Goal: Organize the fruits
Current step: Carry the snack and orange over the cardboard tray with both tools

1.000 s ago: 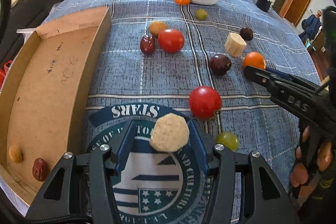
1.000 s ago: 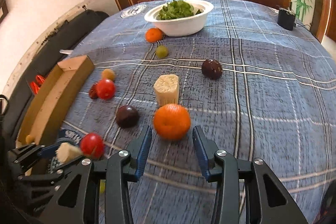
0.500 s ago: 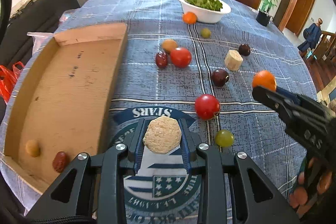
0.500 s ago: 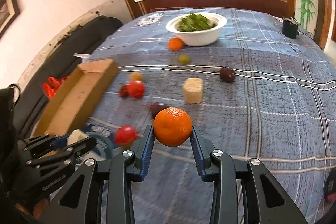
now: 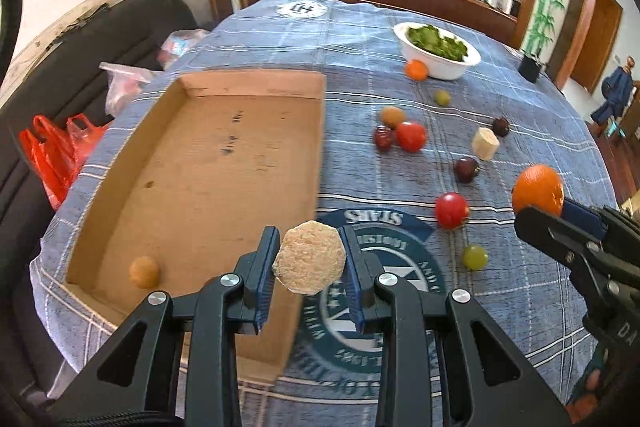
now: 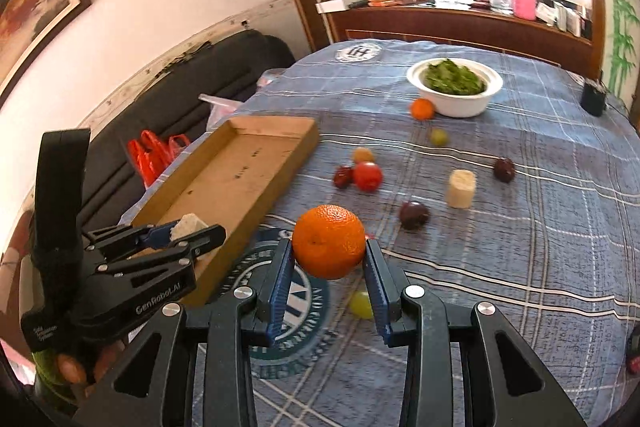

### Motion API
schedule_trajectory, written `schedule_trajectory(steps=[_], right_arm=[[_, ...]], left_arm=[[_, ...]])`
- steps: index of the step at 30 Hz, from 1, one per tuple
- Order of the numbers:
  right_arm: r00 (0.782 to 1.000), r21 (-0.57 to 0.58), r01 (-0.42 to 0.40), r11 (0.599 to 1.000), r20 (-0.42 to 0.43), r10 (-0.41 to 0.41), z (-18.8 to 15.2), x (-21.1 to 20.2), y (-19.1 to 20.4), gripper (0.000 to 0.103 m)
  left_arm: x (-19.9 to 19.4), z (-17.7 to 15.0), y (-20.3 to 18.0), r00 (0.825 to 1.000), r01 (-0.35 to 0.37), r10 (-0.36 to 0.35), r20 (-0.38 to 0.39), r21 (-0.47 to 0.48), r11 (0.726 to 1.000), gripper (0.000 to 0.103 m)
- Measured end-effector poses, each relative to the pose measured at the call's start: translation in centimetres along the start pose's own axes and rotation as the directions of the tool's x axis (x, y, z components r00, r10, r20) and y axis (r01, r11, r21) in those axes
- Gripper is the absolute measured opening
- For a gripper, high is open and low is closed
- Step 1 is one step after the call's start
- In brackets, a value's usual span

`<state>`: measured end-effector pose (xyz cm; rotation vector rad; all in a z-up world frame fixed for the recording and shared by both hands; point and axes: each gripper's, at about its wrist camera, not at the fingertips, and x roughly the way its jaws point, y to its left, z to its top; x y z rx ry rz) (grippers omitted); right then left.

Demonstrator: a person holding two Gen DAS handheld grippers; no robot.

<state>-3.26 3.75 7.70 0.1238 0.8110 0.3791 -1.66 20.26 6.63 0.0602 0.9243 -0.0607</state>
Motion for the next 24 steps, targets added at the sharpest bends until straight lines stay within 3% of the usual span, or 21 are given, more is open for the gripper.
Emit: schedule_trajectory(steps=[24], right_arm=[[0.997,-0.09,-0.062,0.994,-0.054,0.057,-0.1,2.1,5.1,0.036]], left_arm=[[-0.1,-0.7,5.5,0.999,-0.036,0.036,-0.005,-0.099,0.994,0.028]])
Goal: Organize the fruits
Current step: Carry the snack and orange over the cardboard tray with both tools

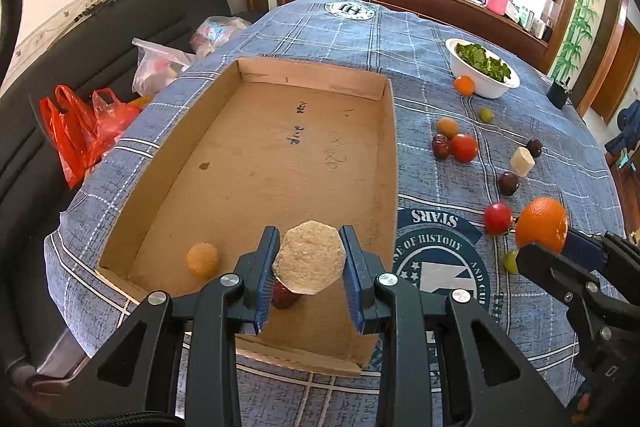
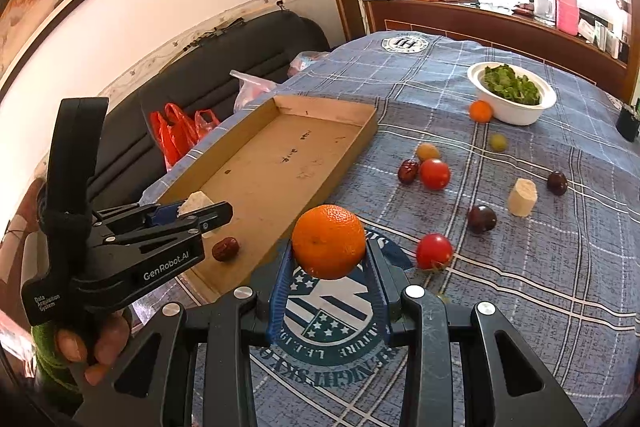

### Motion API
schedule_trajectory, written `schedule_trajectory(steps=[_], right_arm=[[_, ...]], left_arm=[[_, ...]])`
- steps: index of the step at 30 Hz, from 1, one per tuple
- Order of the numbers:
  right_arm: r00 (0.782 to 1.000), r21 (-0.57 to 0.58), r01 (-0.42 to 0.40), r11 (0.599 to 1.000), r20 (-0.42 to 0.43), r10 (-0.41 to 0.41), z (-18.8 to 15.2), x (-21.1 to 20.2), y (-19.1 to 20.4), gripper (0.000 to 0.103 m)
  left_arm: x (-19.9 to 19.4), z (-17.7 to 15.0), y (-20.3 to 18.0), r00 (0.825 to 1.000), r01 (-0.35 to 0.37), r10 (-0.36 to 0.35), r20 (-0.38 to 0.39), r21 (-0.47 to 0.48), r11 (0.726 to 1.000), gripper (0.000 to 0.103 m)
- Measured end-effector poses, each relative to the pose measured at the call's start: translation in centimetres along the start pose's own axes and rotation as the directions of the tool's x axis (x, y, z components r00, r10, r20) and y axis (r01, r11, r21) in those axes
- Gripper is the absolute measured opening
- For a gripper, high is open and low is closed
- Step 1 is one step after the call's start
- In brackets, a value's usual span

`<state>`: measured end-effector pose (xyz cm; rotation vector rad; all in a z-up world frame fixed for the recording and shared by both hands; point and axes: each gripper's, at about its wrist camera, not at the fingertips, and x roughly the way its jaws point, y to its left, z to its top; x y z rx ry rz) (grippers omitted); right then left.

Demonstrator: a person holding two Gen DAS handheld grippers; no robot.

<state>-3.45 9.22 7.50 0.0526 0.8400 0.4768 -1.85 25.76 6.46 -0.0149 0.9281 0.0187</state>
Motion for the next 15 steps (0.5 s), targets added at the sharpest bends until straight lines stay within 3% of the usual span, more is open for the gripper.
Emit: schedule_trajectory(steps=[9,15], right_arm=[[0.999,-0.034,-0.035,0.999,-0.021,0.034,0.7,1.8,2.0,0.036],[0.992,-0.087,-0.11,0.99,-0.071,0.103,2.5,5.8,5.5,0.035]], left_arm=[[1.0,1.0,4.0,1.0,-0.03,0.029,-0.011,-0.071,0.997,0.028],[2.8,2.3,7.8,0.996,-0.086,0.081,-0.039,-0.142,0.986,0.028]])
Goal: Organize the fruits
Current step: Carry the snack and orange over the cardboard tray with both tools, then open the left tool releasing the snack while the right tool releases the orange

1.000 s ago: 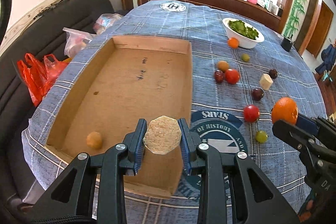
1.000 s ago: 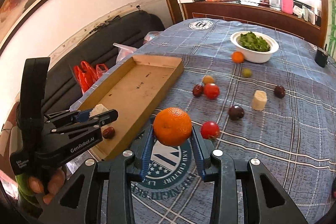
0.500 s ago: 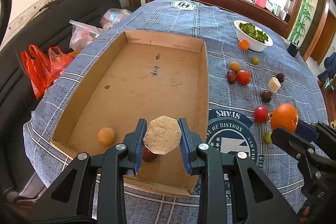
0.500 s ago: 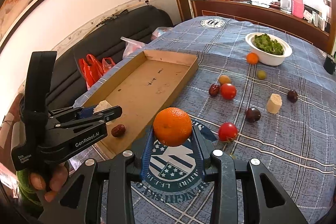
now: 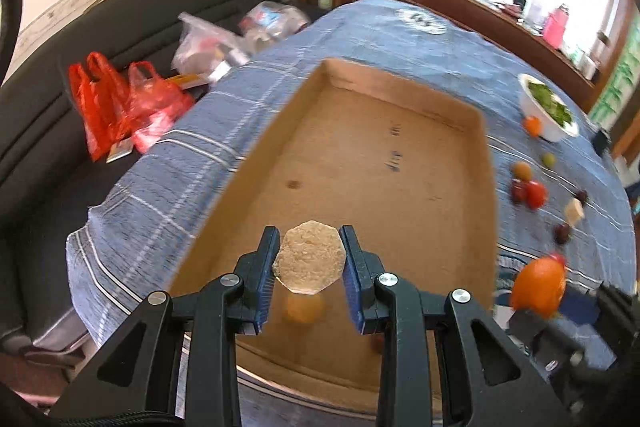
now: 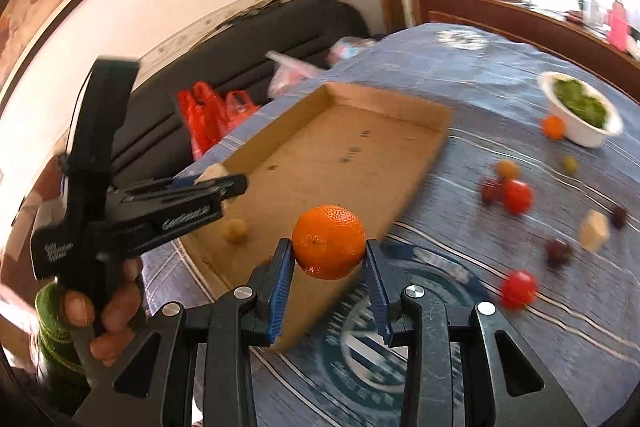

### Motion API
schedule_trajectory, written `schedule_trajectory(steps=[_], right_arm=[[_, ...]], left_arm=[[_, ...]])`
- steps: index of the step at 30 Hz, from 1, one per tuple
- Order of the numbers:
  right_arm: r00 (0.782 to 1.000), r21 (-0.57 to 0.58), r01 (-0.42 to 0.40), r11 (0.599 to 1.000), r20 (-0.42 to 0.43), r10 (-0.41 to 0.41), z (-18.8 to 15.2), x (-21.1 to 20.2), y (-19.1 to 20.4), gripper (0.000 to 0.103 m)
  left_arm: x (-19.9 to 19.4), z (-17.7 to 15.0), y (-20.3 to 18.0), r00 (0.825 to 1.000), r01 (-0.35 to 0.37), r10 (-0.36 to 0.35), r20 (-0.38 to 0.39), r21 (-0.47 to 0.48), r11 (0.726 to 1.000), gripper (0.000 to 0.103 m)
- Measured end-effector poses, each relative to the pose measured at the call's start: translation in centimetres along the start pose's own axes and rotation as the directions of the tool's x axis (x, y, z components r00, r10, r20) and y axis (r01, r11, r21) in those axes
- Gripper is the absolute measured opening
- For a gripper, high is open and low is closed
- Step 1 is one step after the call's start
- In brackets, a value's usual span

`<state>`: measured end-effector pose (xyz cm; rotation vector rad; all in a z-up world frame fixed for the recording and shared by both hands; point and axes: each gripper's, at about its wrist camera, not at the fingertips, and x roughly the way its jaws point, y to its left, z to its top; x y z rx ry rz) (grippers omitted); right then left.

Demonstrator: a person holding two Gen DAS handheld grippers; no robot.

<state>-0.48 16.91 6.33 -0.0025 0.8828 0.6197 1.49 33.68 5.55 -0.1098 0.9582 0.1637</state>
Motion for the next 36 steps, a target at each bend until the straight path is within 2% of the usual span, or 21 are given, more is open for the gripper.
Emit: schedule_trajectory(steps=[7,15,18,25,29,32,34,36], right_arm=[[0.996,-0.015,-0.021,1.0,-0.085,0.02,1.0,5.1,1.1,0.035],[0.988,-0.037,-0.017,0.999,-0.152,0.011,0.6,8.3,1.7,0.035],[0.986,-0.048,-0.012,0.999,-0.167,0.004,0.6,9.0,2.0,0.035],[0.984,-0.091,0.019,0.996,-0.173,-0.035,0.4,9.4,2.7,0.037],[0.985,-0.093,0.023,0.995,-0.17,-0.039,0.3,9.0,2.6,0.037],[0.987,-0.086,0.026,0.996,-0.157,-0.04,0.4,8.4,2.5,0.039],[0.989,-0.078,0.029,0.997,-0.142,-0.04,0.6,7.8,2.4,0.043],[0.991,-0.071,0.028,0.997,-0.125,-0.037,0.8,7.0,2.4,0.043]], left_arm=[[3.0,-0.1,2.0,0.998,-0.038,0.036,-0.06,-0.028,0.999,0.028],[5.2,-0.3,2.3,0.992,-0.049,0.045,-0.116,-0.028,0.998,0.028],[5.3,-0.3,1.9,0.992,-0.065,0.063,-0.109,-0.014,0.998,0.028],[5.4,-0.2,1.7,0.99,-0.085,0.084,-0.113,-0.005,0.996,0.03],[5.0,-0.2,1.9,0.991,-0.056,0.052,-0.125,-0.029,0.998,0.037],[4.2,-0.2,2.0,0.993,-0.048,0.045,-0.107,-0.032,0.998,0.038],[3.4,-0.2,2.0,0.995,-0.043,0.04,-0.089,-0.034,0.998,0.044],[2.7,-0.1,1.9,0.997,-0.039,0.036,-0.071,-0.032,0.999,0.046]])
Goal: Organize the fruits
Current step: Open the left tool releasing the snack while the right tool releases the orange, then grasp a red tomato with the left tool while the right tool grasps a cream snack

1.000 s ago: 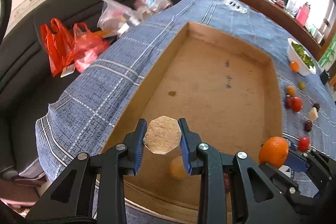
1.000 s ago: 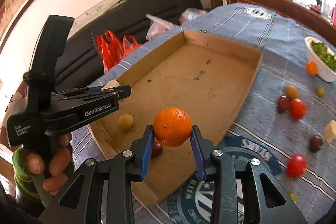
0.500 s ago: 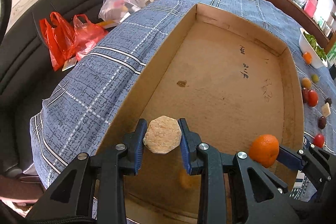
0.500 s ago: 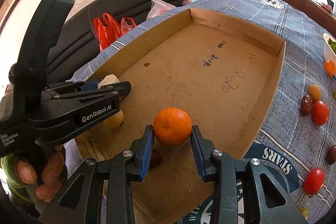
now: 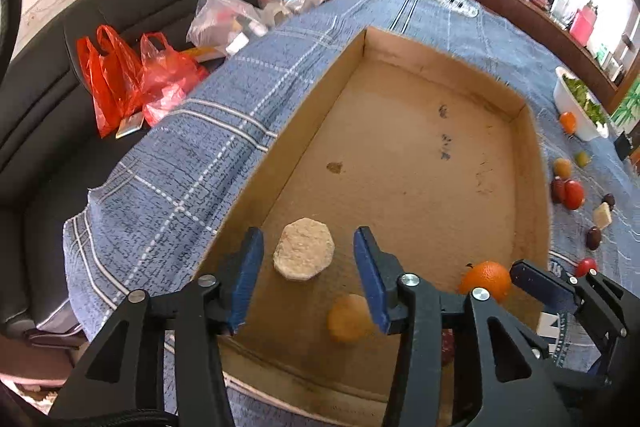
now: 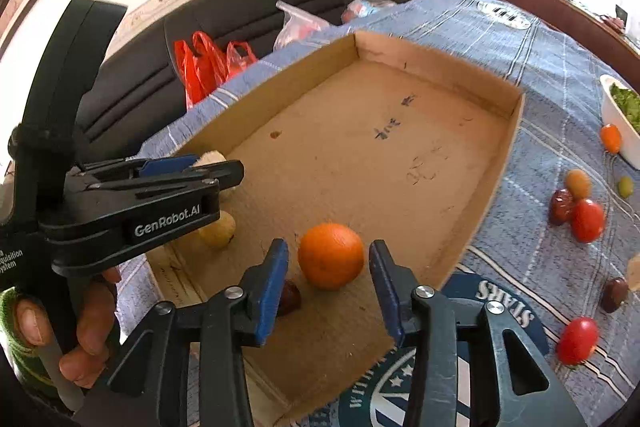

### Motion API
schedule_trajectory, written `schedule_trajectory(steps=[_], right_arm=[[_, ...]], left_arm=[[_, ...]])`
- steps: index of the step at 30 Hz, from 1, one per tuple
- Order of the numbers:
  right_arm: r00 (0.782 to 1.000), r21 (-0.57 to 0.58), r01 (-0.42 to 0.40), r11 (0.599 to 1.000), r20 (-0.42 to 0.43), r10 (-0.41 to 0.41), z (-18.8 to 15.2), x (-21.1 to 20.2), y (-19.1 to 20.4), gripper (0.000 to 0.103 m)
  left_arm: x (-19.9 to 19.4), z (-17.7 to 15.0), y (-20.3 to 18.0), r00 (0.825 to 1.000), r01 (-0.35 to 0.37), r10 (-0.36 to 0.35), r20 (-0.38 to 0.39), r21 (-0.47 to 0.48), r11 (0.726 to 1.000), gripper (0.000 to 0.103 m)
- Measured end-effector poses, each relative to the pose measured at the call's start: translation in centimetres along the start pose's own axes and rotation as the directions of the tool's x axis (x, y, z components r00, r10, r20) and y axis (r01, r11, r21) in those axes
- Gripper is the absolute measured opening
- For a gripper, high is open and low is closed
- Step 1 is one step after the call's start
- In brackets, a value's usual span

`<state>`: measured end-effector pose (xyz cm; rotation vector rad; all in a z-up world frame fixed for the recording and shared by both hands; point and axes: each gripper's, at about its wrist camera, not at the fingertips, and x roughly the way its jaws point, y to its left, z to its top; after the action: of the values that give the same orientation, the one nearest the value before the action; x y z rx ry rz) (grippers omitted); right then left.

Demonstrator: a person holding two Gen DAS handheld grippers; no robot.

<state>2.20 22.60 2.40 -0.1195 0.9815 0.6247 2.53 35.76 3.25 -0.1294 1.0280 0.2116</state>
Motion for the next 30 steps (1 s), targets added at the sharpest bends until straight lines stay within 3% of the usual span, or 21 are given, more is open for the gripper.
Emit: schedule_trajectory(steps=[11,21,30], right_arm=[[0.991,0.135,-0.064,0.989,0.123,0.047,-3.2,-7.0,-4.0,0.045],[0.986,0.263,-0.012,0.965,0.163,-0.032,-8.3,-12.0,-9.0,0.047],[0.982,0.35,0.027,0.937,0.166,-0.09,-11.7,-13.9,-12.0,0.047]], left_arm=[[-4.2,-0.7,-1.9,0.996,0.066,-0.066,0.062,0.012,0.998,0.046],[-6.1,-2.1,-6.7,0.99,0.125,-0.131,0.056,0.1,0.987,0.046],[-7.3,-3.5,-10.8,0.983,0.169,-0.178,0.035,0.181,0.969,0.046]])
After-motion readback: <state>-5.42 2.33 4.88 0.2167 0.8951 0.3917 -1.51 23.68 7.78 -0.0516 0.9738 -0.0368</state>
